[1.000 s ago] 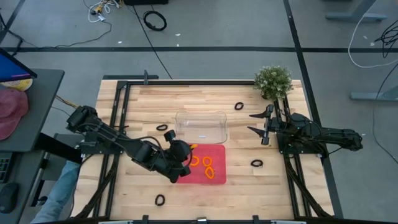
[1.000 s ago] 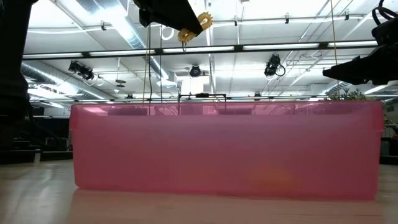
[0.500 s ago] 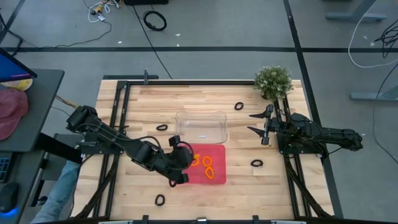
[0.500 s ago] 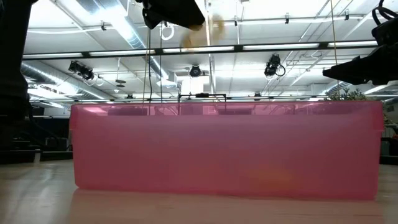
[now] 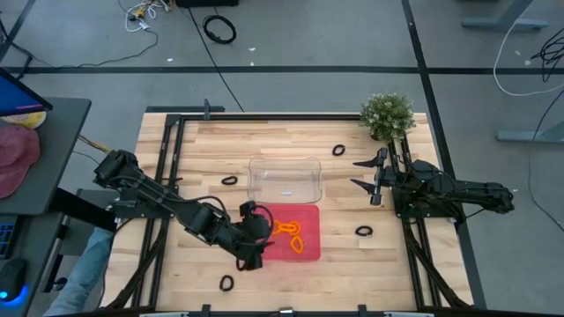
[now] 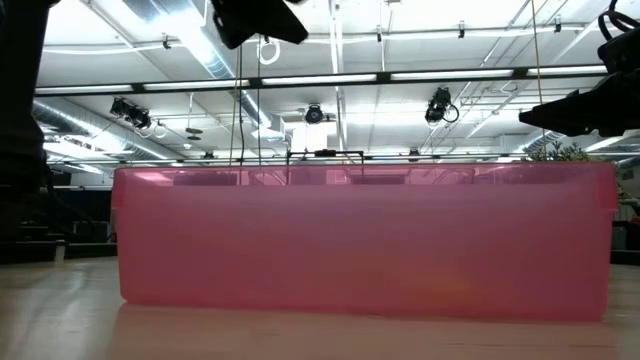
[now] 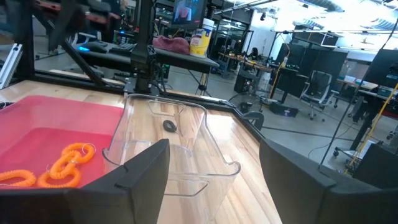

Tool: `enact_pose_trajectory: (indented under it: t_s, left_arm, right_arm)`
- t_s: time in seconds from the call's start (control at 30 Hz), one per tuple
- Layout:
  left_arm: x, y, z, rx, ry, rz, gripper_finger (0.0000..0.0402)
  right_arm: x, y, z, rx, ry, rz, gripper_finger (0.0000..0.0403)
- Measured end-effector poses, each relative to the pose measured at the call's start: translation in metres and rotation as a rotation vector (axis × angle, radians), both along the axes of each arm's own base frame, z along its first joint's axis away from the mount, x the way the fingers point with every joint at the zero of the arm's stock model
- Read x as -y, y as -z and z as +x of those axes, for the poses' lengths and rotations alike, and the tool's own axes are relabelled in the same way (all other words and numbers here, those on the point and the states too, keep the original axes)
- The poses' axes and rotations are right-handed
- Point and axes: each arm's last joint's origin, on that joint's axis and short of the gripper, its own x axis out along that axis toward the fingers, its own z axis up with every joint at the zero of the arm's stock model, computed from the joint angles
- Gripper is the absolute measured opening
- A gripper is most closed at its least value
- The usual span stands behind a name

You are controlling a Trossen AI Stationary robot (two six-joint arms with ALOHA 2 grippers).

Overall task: Sort spring keychains
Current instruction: Put the black spring keychain into the transparent bin

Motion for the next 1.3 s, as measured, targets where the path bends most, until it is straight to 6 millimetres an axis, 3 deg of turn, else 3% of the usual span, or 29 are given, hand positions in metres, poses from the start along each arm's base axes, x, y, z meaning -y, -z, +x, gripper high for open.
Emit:
enact_pose_trajectory:
  t_s: [0.17,0.43,0.77,1.07,1.3]
  left_arm:
    - [0.014,0.003,-0.009,-0.06,0.023,-0.127,0.0186]
    - [0.044,0.009,-0.04,-0.161,0.009,-0.184,0.0182]
    - [0.074,0.009,-0.068,-0.122,-0.089,-0.277,0.0181]
    - [0.094,0.033,-0.07,-0.245,-0.145,-0.391,0.0181]
    - [0.091,0.045,-0.071,-0.332,-0.301,-0.443,0.0181]
  right_arm:
    - [0.0,0.0,0.0,0.0,0.0,0.0,0.0254]
    - [0.0,0.0,0.0,0.0,0.0,0.0,0.0254]
    - [0.0,0.0,0.0,0.0,0.0,0.0,0.0254]
    - [0.0,0.0,0.0,0.0,0.0,0.0,0.0254]
    - [0.0,0.0,0.0,0.0,0.0,0.0,0.0254]
